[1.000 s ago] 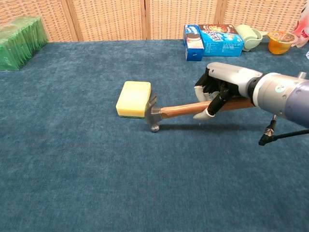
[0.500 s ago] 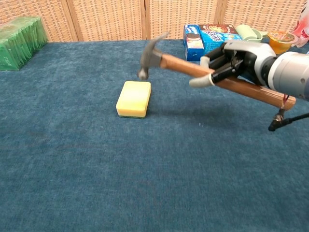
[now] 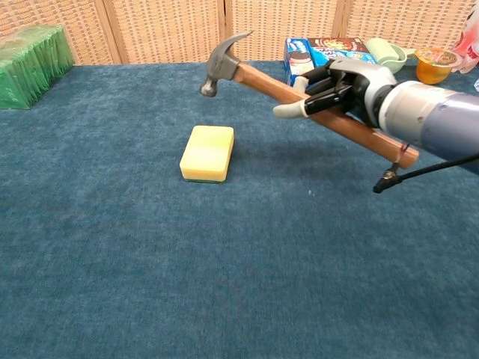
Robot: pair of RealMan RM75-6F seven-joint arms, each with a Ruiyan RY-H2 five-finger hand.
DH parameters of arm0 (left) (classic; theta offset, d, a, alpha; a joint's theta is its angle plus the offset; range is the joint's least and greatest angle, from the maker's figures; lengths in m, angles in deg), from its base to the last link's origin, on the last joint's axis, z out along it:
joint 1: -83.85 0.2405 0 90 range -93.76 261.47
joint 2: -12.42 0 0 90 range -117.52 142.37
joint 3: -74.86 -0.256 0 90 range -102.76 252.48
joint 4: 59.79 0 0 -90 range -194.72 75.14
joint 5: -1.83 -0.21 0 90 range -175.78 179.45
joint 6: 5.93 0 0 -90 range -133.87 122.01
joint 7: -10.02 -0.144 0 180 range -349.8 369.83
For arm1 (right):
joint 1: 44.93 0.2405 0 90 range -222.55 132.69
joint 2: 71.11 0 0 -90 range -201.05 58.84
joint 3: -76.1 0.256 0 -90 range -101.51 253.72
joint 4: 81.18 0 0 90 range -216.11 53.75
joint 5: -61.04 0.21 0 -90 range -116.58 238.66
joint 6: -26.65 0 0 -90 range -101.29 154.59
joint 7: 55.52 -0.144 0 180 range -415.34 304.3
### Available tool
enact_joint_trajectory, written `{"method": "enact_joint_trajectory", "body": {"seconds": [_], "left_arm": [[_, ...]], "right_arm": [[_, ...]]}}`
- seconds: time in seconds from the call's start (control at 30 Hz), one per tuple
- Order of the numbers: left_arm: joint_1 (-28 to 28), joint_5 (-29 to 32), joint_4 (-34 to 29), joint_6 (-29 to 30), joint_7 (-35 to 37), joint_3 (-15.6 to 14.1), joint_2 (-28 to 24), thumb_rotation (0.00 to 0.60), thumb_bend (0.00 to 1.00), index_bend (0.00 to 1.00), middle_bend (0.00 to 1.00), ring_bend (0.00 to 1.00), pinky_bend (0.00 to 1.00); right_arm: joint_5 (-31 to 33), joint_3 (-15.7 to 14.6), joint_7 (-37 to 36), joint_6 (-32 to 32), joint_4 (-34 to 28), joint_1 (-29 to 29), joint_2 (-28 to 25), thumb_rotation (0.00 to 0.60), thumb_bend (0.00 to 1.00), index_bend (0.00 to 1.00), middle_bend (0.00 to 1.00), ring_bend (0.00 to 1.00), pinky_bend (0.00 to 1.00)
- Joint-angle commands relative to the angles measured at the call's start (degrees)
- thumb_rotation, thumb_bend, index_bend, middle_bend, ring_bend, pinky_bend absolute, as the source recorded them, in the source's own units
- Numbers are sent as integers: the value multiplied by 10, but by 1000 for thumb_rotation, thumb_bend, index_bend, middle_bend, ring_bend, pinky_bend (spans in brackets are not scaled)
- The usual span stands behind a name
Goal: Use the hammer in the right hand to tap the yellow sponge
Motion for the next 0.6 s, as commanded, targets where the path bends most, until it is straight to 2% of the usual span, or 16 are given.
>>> {"method": "enact_joint_trajectory", "body": {"seconds": [0.03, 0.13, 0.2, 0.33, 0.4, 0.5, 0.6], "left_arm": [[1, 3, -1, 0, -1, 1, -2, 600, 181, 178, 97, 1, 0], [1, 4, -2, 0, -3, 2, -4, 600, 180, 177, 97, 1, 0], [1, 5, -3, 1, -3, 2, -5, 600, 180, 177, 97, 2, 0], [1, 5, -4, 1, -4, 2, -6, 600, 180, 177, 97, 2, 0], [1, 4, -4, 2, -4, 3, -6, 600, 180, 177, 97, 1, 0], [1, 3, -4, 4, -3, 3, -7, 600, 180, 177, 97, 2, 0], [1, 3, -2, 5, 0, 4, -7, 600, 180, 177, 97, 1, 0]], "right_arm": [[0, -8, 29, -3, 28, 22, 21, 600, 242, 877, 1000, 1000, 1000], [2, -17, 67, -1, 48, 39, 34, 600, 243, 877, 1000, 1000, 1000], [-8, -34, 115, 5, 66, 55, 43, 600, 243, 877, 1000, 1000, 1000], [-16, -81, 260, 24, 104, 90, 65, 600, 244, 885, 1000, 1000, 1000], [-5, -91, 318, 36, 112, 100, 75, 600, 244, 887, 1000, 1000, 1000], [16, -79, 336, 43, 90, 101, 73, 600, 245, 888, 1000, 1000, 1000], [29, -54, 304, 44, 50, 91, 56, 600, 245, 889, 1000, 1000, 1000]]}}
